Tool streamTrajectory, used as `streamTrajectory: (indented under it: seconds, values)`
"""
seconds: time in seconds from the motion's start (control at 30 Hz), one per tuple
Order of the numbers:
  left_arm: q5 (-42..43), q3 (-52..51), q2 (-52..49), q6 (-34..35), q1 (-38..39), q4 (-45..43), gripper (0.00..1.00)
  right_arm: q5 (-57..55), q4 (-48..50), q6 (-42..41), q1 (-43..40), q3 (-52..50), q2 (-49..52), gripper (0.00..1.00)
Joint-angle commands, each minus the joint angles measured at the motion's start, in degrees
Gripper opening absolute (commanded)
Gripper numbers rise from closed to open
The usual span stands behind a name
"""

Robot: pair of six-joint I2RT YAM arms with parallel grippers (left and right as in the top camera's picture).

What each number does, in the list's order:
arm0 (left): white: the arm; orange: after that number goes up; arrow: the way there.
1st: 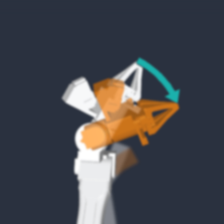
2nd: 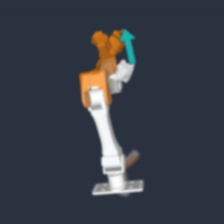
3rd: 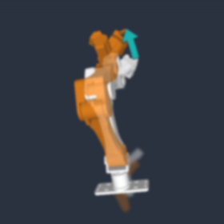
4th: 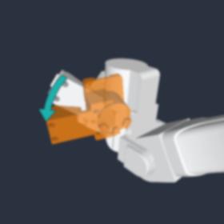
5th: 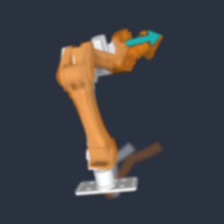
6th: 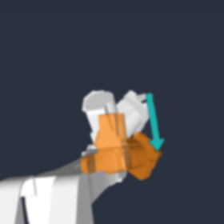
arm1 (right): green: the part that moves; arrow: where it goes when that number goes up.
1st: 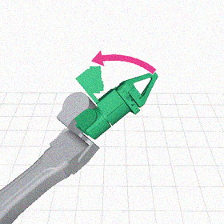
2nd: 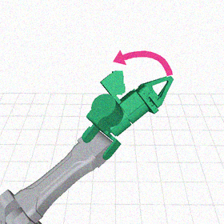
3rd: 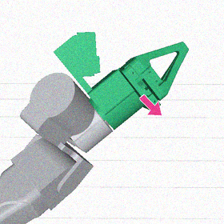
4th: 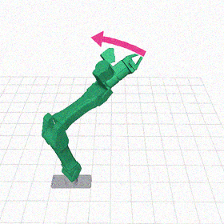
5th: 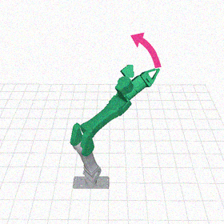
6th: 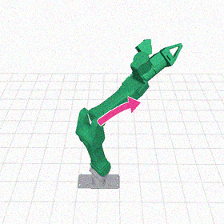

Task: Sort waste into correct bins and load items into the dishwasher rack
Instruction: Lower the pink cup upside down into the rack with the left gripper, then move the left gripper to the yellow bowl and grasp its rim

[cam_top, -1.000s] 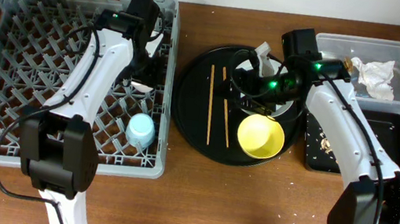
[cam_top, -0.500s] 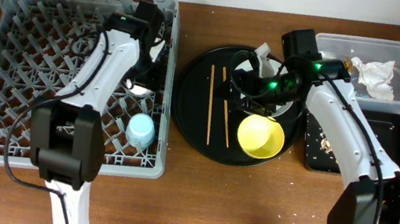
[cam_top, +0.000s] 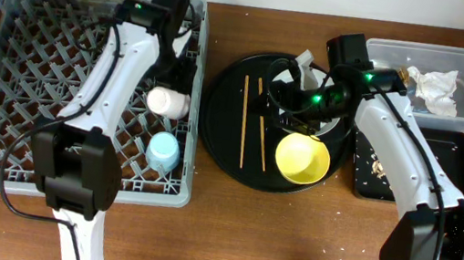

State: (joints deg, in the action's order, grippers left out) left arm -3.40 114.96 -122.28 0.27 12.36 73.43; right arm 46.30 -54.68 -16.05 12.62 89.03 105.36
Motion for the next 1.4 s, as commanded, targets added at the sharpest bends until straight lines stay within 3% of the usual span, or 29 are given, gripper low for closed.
streamTrajectory:
  seconds: [0.0,0.13,0.2,0.3,0.47,0.57,0.6,0.77,0.97,1.13,1.37]
  values:
    - [1.97,9.79,-0.28,0.63,-0.35,5.73,0.83,-0.50,0.07,1.44,0.11,0.11,-0.37,0.87]
    - [8.57,17.29,-0.28,0.61,-0.35,11.61,0.83,-1.20,0.42,3.85,-0.04,0.28,-0.55,0.68]
    - [13.99,20.87,-0.26,0.59,-0.35,14.47,0.82,-2.43,-0.52,4.31,-0.59,1.42,-1.16,0.67]
    - [20.24,22.10,-0.26,0.57,-0.26,16.55,0.82,-6.47,-4.74,5.60,-2.78,5.44,-3.08,0.73]
    - [21.33,22.01,-0.28,0.35,2.32,21.99,0.81,-18.03,-17.29,6.43,-9.44,18.05,-8.44,0.82]
    - [22.08,21.05,-0.28,0.26,7.17,21.49,0.81,-22.03,-22.10,6.40,-14.21,24.00,-11.65,0.99]
    - [22.10,20.57,-0.31,0.13,9.20,20.87,0.81,-22.86,-22.88,6.38,-16.13,25.07,-12.81,0.99]
    - [22.01,14.36,-0.72,0.72,19.52,13.57,0.81,-22.80,-26.08,6.16,-25.00,25.38,-16.52,0.98]
    - [15.58,1.36,-0.74,11.58,26.40,-0.17,0.81,-23.06,-28.94,6.21,-26.99,25.35,-16.26,0.98]
    - [15.56,-8.04,-0.83,16.22,28.15,-12.13,0.77,-23.04,-29.00,6.21,-26.88,25.35,-16.11,0.98]
    - [11.89,-13.53,-1.60,22.12,28.15,-20.81,0.75,-23.04,-28.98,6.21,-26.88,25.35,-16.11,0.99]
